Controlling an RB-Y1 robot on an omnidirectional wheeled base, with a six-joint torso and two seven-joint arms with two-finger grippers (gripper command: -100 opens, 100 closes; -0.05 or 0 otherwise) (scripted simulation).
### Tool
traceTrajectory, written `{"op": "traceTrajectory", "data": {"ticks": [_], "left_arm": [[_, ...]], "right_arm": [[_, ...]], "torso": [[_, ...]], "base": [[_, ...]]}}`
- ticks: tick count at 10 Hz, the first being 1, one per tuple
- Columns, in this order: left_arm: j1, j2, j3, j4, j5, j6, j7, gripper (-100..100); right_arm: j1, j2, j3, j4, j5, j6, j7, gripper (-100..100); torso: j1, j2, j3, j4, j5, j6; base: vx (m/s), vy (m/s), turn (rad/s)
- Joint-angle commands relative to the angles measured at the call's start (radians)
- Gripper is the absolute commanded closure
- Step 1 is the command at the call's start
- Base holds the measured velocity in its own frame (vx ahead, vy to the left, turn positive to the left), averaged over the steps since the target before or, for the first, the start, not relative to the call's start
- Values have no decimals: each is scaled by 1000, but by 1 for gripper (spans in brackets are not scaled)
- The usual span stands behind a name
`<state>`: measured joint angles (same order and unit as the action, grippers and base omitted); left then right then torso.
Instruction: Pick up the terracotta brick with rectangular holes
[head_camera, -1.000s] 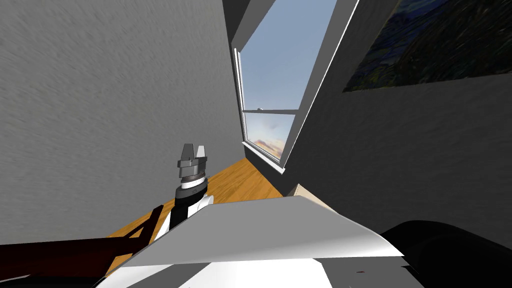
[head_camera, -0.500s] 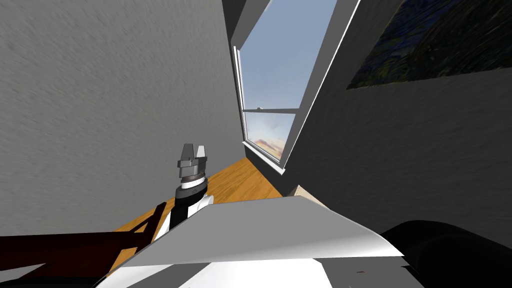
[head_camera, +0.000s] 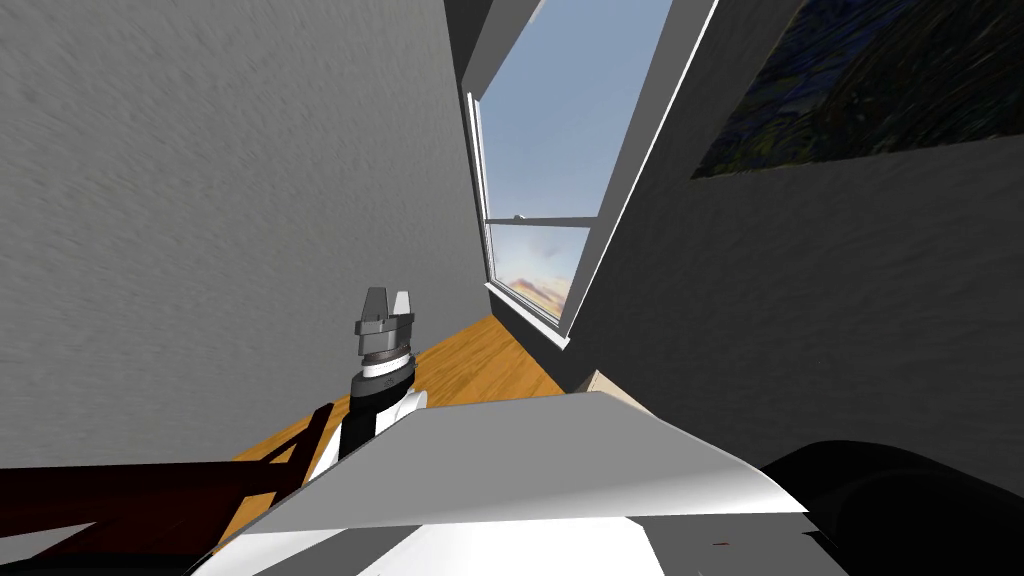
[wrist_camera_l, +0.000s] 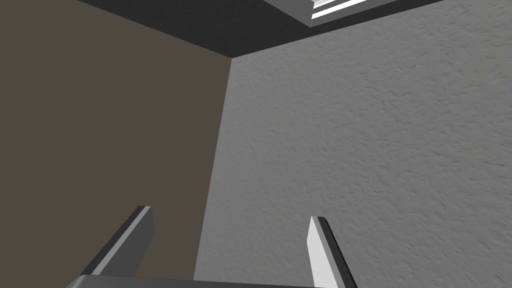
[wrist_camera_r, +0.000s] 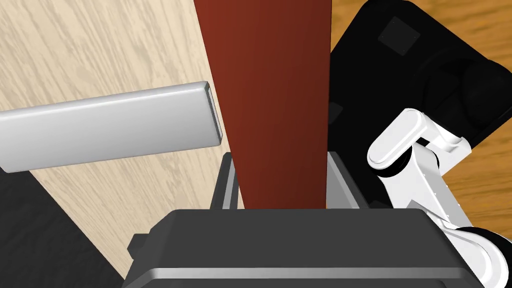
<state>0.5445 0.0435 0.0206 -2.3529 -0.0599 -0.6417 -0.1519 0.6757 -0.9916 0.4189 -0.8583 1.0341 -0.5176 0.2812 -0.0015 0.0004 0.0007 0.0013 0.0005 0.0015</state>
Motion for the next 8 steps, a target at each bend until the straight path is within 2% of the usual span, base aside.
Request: {"op": "traceTrajectory", "data": {"ticks": [1,2,3,4,6,7,8], "left_arm": [[0,0,0,0,0,0,0,0],[0,0,0,0,0,0,0,0],[0,0,0,0,0,0,0,0],[0,0,0,0,0,0,0,0],[0,0,0,0,0,0,0,0],[0,0,0,0,0,0,0,0],[0,0,0,0,0,0,0,0]], "right_arm": [[0,0,0,0,0,0,0,100],[0,0,0,0,0,0,0,100],[0,1,0,0,0,0,0,0],[5,-30,-12,-13,0,-13,-8,100],[19,-68,-27,-34,-4,-36,-15,100],[20,-62,-18,-42,-1,-21,-24,100],[22,-65,-20,-43,-1,-23,-25,0]], "torso": [[0,0,0,0,0,0],[0,0,0,0,0,0],[0,0,0,0,1,0],[0,0,0,0,1,0],[4,-1,-1,-1,2,0],[5,-1,-1,-1,3,0],[4,-1,-1,-1,3,0]], "base": [[0,0,0],[0,0,0],[0,0,0],[8,28,-84],[12,51,-65],[3,26,-9],[0,0,0]]}}
